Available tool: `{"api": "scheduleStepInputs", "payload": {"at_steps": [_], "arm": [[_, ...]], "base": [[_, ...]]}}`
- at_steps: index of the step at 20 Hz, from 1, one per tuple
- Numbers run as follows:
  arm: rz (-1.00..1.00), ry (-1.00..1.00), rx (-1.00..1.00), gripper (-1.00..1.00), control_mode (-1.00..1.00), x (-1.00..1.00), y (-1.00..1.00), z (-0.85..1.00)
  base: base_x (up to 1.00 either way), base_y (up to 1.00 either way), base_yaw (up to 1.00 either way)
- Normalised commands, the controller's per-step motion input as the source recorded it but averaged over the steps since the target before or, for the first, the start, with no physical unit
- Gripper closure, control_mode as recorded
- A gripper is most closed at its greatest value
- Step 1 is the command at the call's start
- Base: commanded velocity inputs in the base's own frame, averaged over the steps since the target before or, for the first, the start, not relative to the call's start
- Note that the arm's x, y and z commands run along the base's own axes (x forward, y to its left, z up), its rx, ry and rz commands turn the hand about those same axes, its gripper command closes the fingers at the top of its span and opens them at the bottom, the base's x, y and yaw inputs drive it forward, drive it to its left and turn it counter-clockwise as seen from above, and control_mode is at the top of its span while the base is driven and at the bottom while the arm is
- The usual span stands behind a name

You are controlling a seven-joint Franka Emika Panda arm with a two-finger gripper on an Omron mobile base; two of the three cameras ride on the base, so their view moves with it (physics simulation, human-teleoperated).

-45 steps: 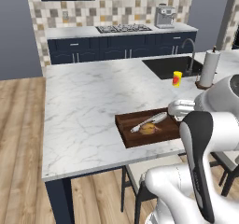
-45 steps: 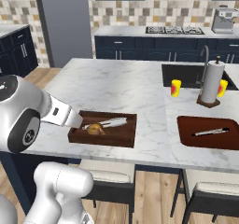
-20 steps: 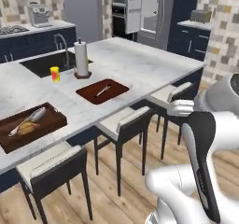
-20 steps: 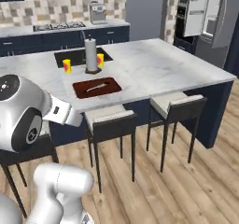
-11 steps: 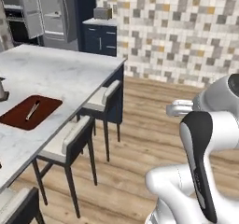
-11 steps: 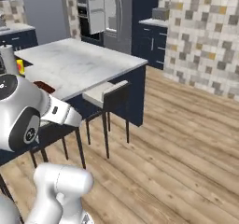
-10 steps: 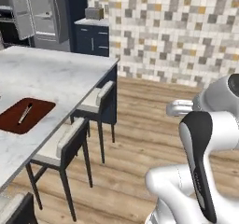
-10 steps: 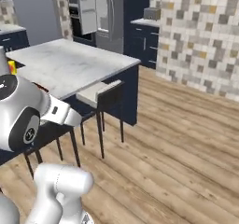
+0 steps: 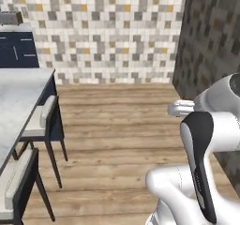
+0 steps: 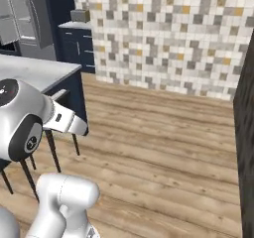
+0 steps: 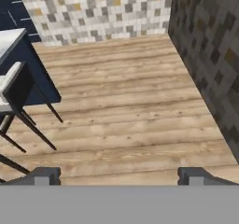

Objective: Gather the eggplant and lime from the fridge and place them on a tray on the dining counter. Then gather the chicken drumsticks from the fridge and place them on the other tray.

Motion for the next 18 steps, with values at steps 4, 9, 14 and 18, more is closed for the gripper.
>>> {"api": "scheduleStepInputs", "payload": {"at_steps": [4,9,14,18], "arm": [[0.0,0.0,0.0,-1.0,1.0,0.0,0.0,0.0],[0.0,0.0,0.0,-1.0,1.0,0.0,0.0,0.0],[0.0,0.0,0.0,-1.0,1.0,0.0,0.0,0.0],[0.0,0.0,0.0,-1.0,1.0,0.0,0.0,0.0]], "base": [[1.0,-0.05,-0.15],[1.0,-0.1,0.01],[1.0,-0.19,0.03],[1.0,-0.12,0.14]]}}
